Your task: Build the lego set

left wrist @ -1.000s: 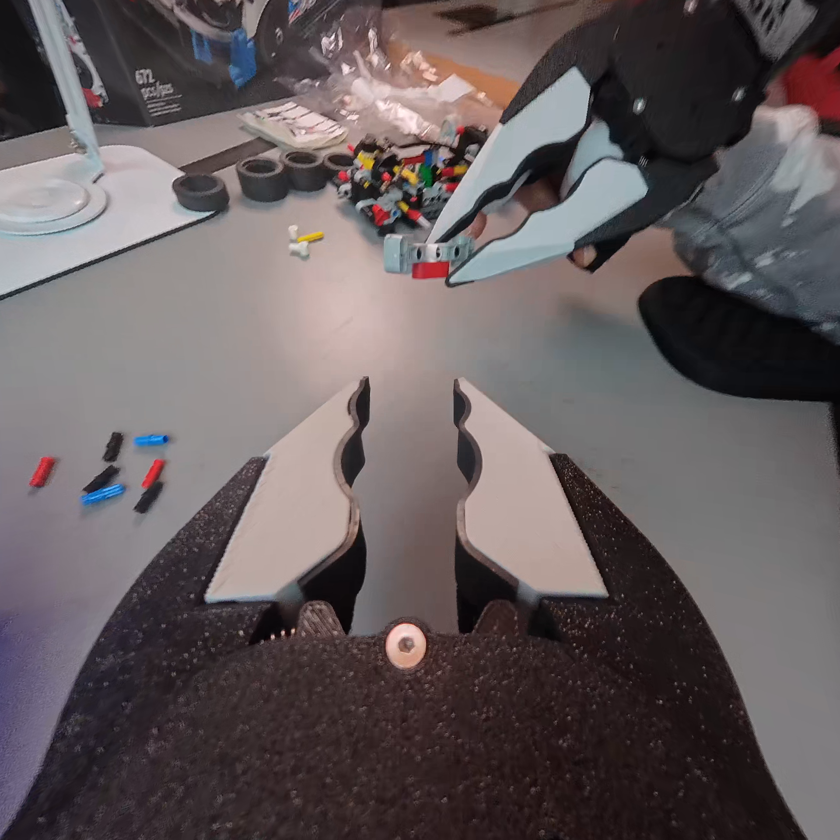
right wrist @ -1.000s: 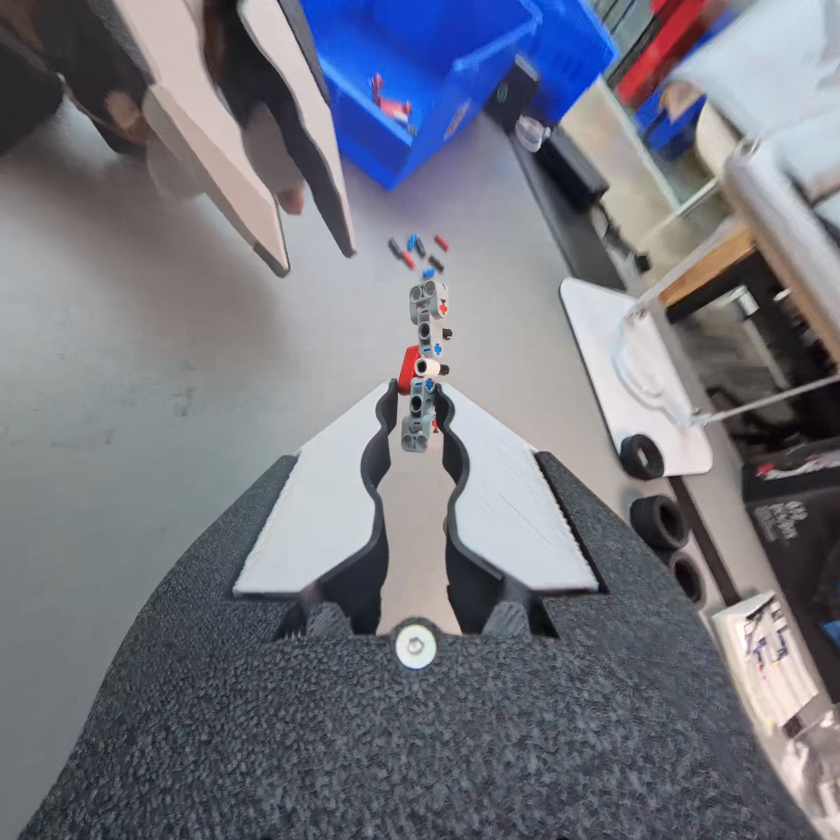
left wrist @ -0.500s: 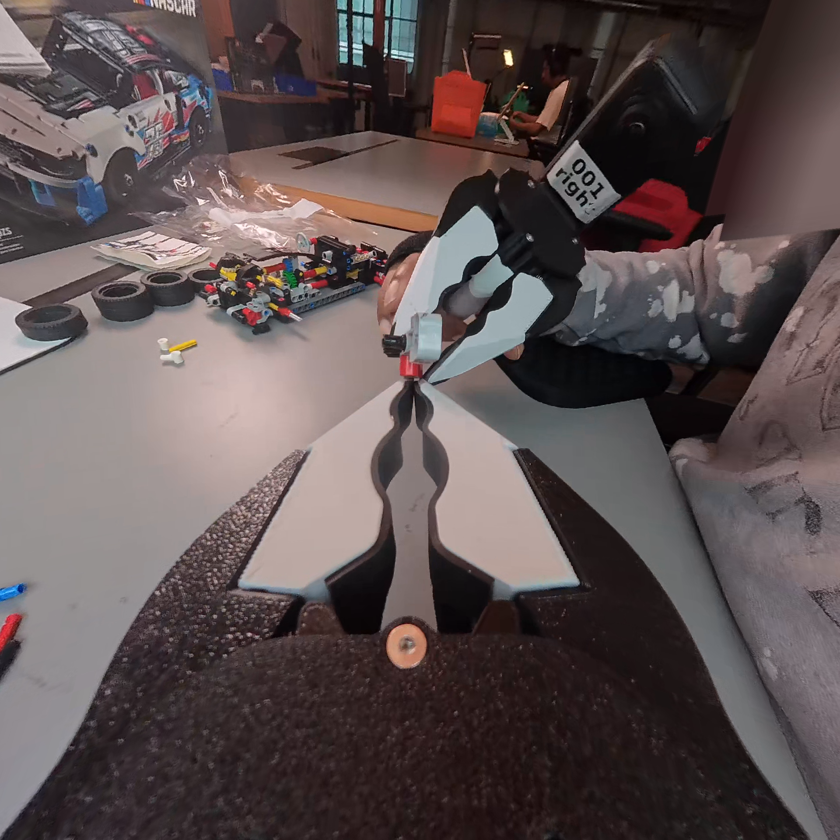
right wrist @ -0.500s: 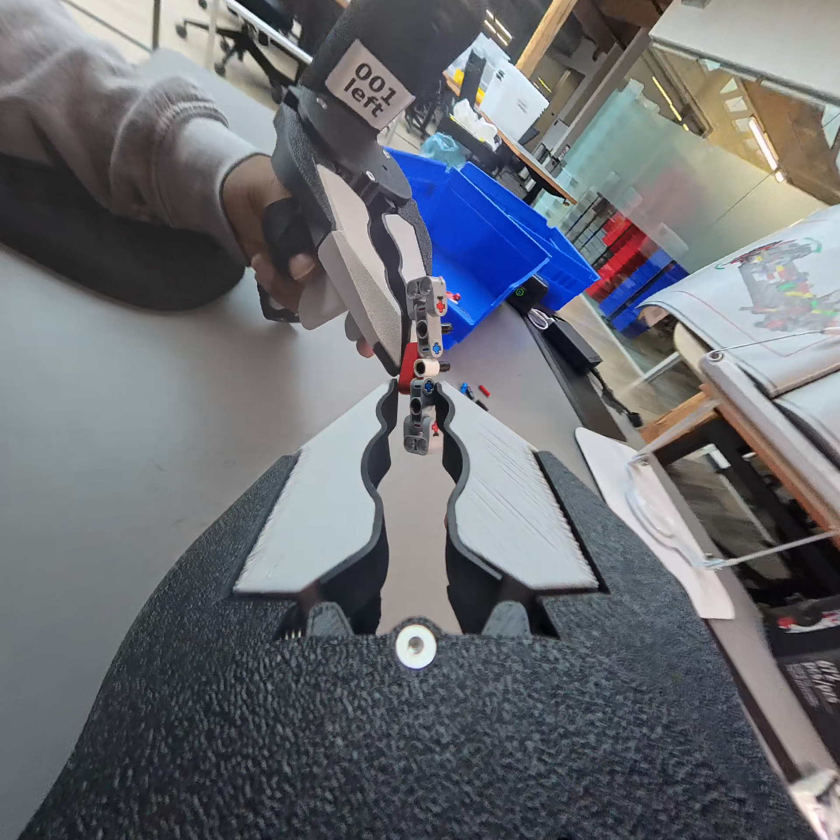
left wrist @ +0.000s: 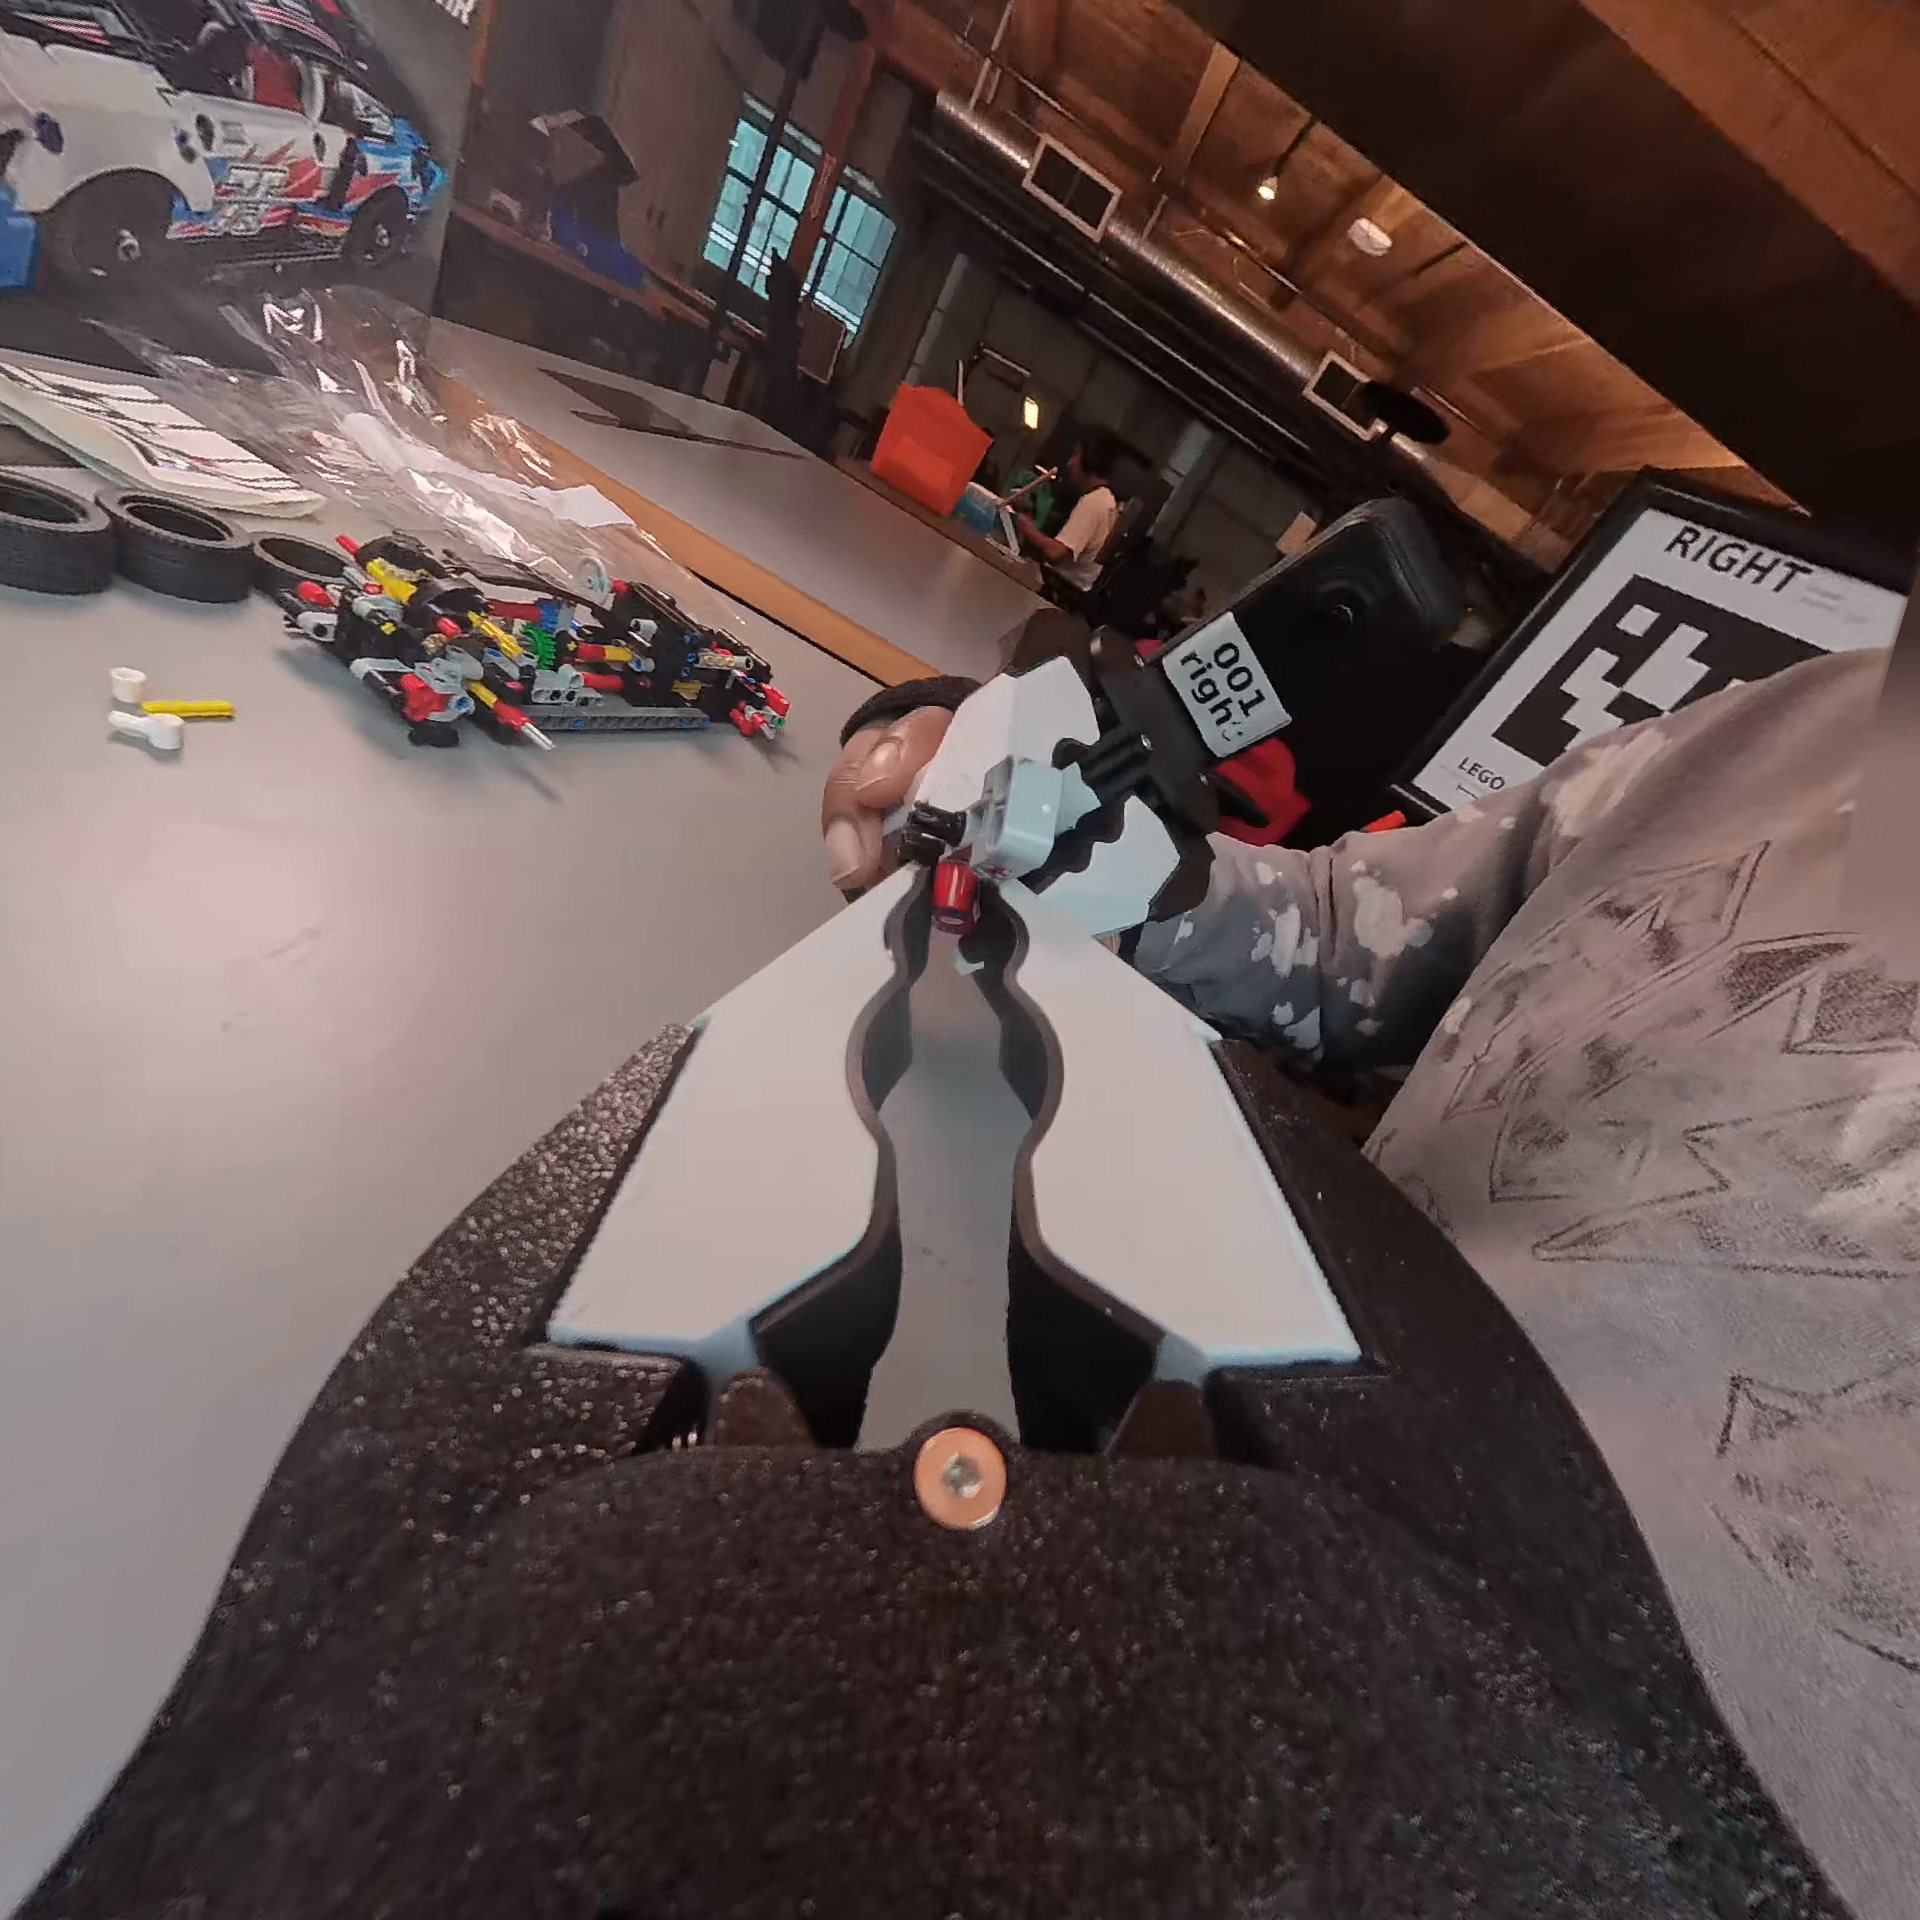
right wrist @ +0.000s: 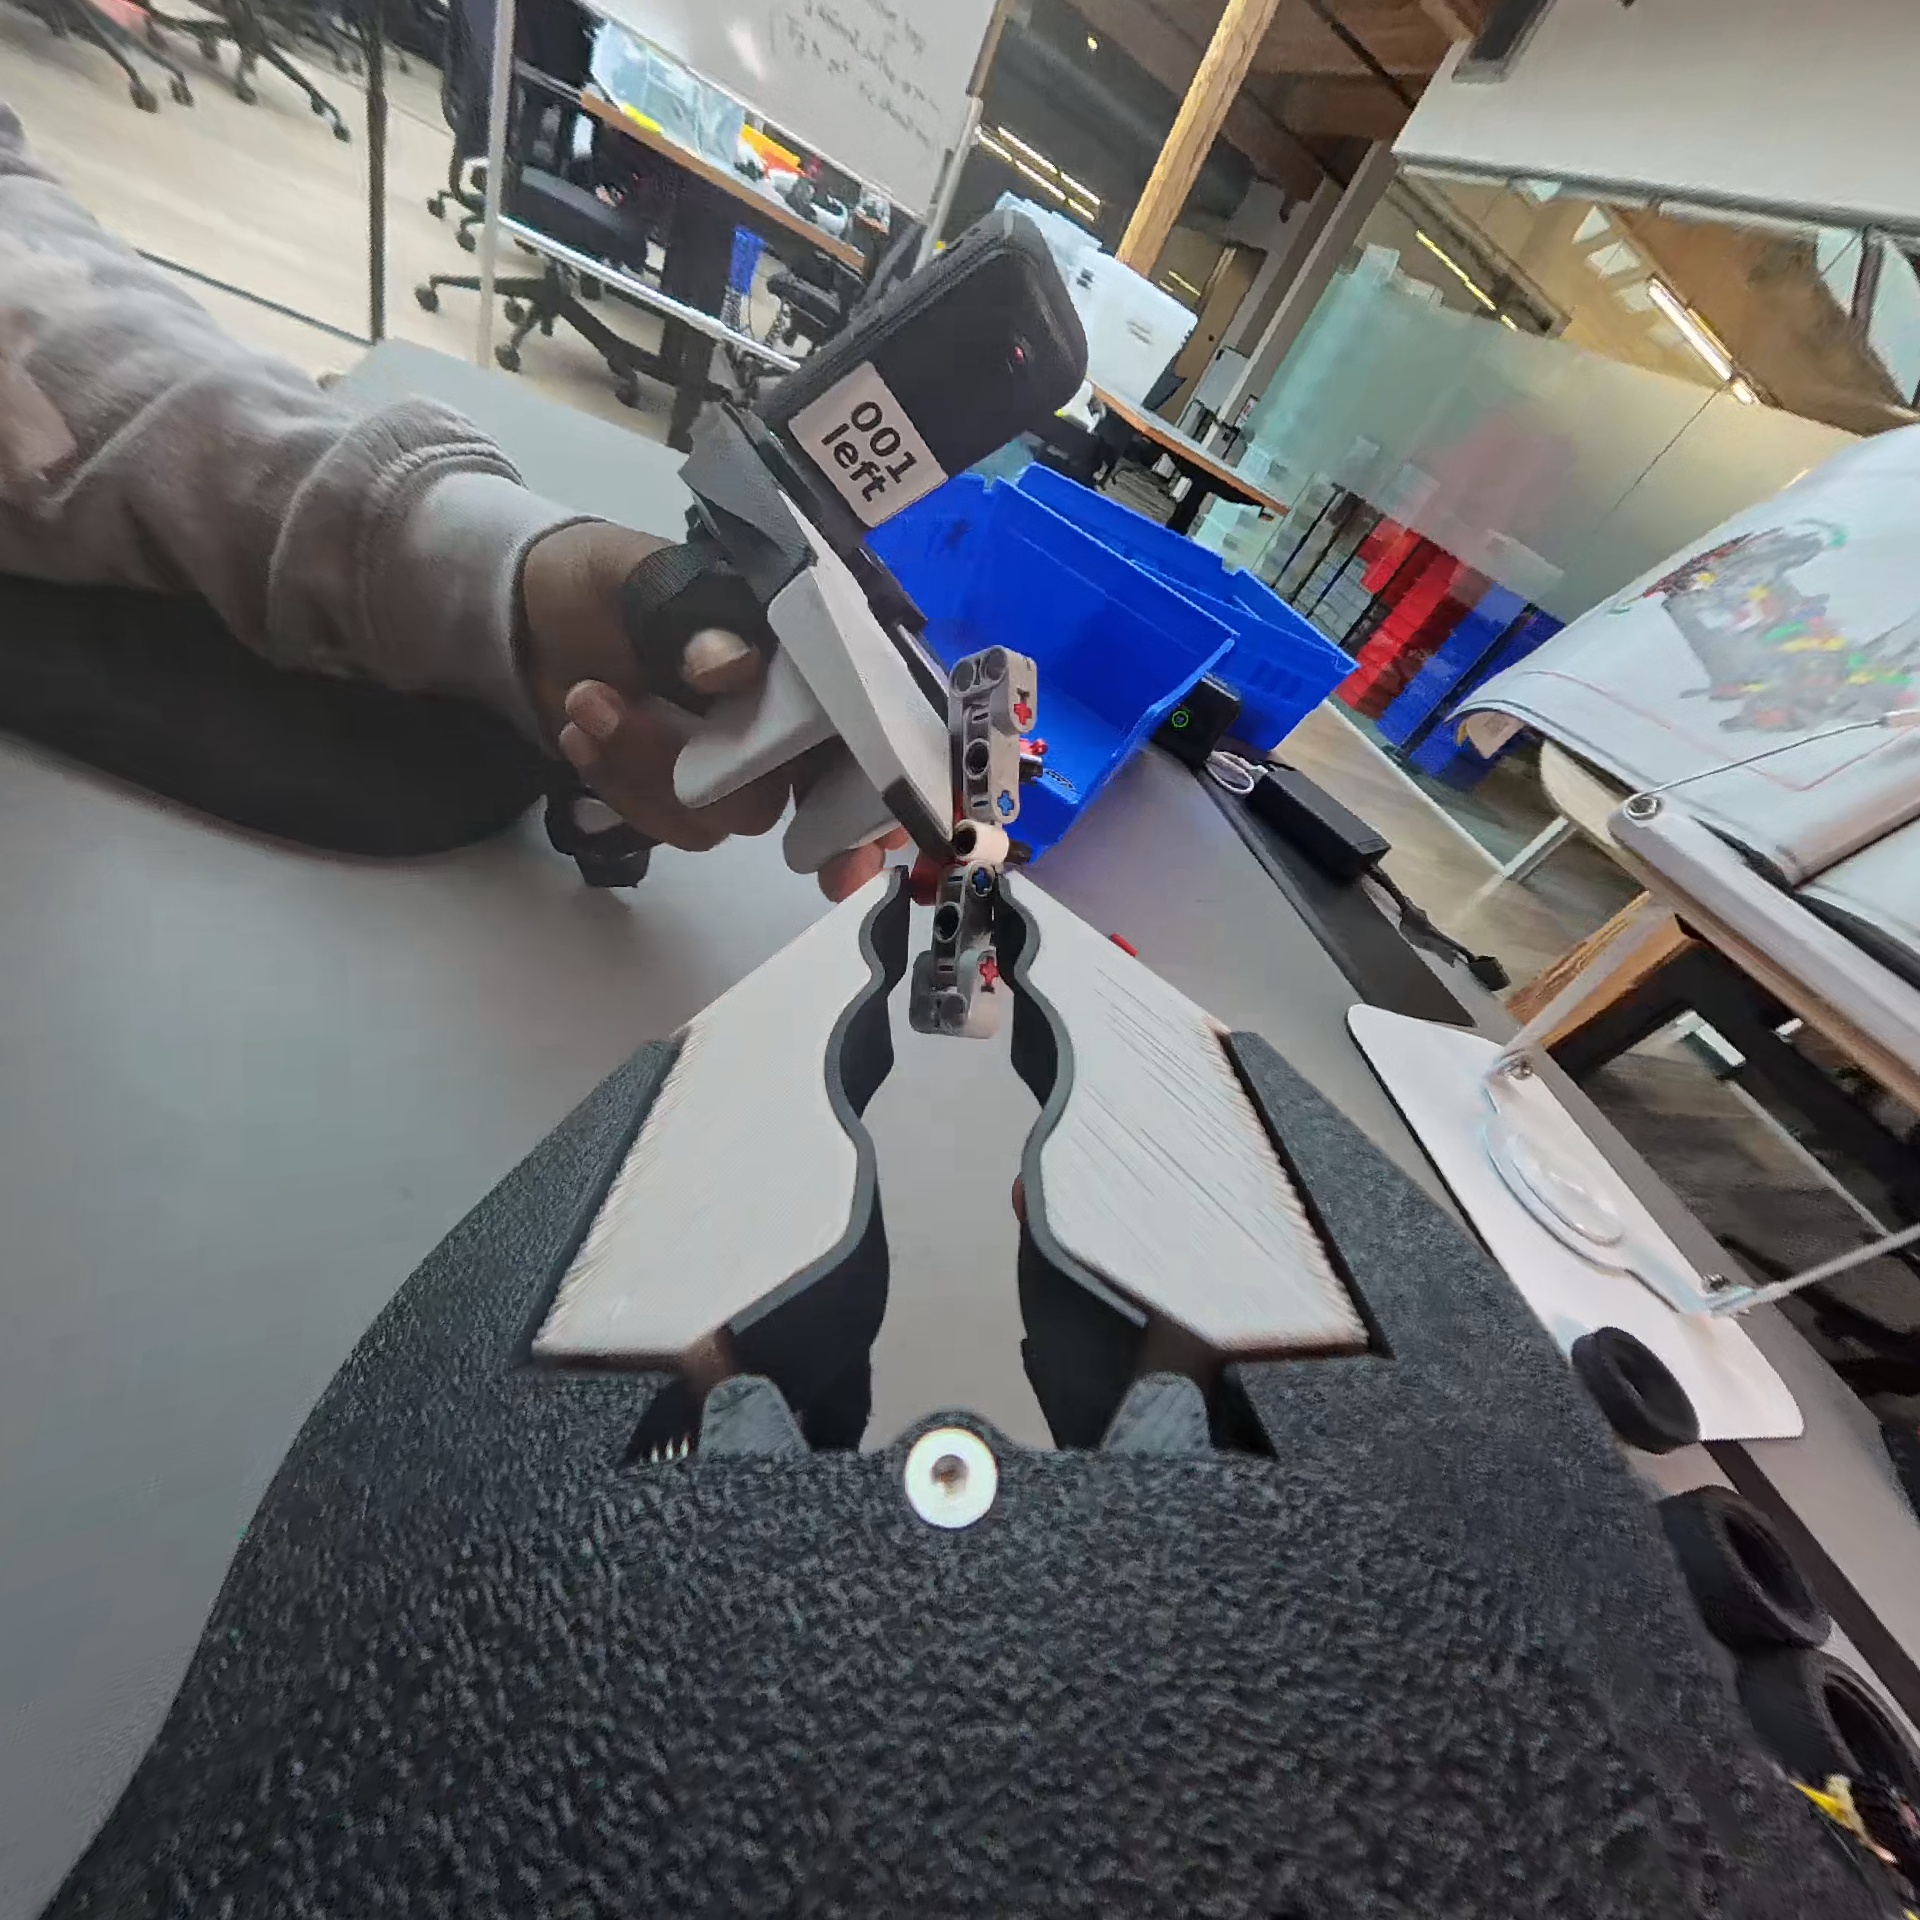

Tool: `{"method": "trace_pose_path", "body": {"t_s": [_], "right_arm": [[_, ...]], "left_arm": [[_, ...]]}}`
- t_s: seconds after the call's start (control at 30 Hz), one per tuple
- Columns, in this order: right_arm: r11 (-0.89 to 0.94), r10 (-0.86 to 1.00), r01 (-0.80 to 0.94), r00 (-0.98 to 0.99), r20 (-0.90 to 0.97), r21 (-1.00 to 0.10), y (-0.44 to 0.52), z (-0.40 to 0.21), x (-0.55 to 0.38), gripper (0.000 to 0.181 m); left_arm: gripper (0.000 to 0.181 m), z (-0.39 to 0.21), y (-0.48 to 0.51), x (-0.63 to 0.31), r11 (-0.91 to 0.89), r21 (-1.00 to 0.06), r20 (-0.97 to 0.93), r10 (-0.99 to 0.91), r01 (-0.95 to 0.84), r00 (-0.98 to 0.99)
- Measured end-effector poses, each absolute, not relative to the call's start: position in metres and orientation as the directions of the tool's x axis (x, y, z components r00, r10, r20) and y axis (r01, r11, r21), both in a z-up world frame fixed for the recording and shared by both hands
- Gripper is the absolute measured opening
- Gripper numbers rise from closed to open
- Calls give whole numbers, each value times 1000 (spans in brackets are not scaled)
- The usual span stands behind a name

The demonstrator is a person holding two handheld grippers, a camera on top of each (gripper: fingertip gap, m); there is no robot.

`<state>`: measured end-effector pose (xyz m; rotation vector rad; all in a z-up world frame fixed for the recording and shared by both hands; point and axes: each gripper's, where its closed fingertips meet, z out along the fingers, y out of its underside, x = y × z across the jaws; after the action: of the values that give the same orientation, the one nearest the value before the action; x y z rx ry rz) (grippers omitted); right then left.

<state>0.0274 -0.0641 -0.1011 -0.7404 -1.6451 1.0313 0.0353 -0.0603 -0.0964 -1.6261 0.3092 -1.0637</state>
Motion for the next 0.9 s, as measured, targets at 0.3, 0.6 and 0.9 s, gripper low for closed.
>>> {"method": "trace_pose_path", "body": {"t_s": [0.3,0.6,0.9], "right_arm": [[246,840,34,-505,195,-969,-77,-97,52,27],[309,782,84,-589,203,-947,-95,-113,62,14],[247,784,101,-606,137,-964,-94,-114,65,13]], "left_arm": [[6,-96,-82,50,-76,-996,34,-759,-37,651],[6,-108,-94,65,-55,-991,-29,-814,-126,580],[6,-111,-92,66,-91,-986,-8,-809,-138,587]]}}
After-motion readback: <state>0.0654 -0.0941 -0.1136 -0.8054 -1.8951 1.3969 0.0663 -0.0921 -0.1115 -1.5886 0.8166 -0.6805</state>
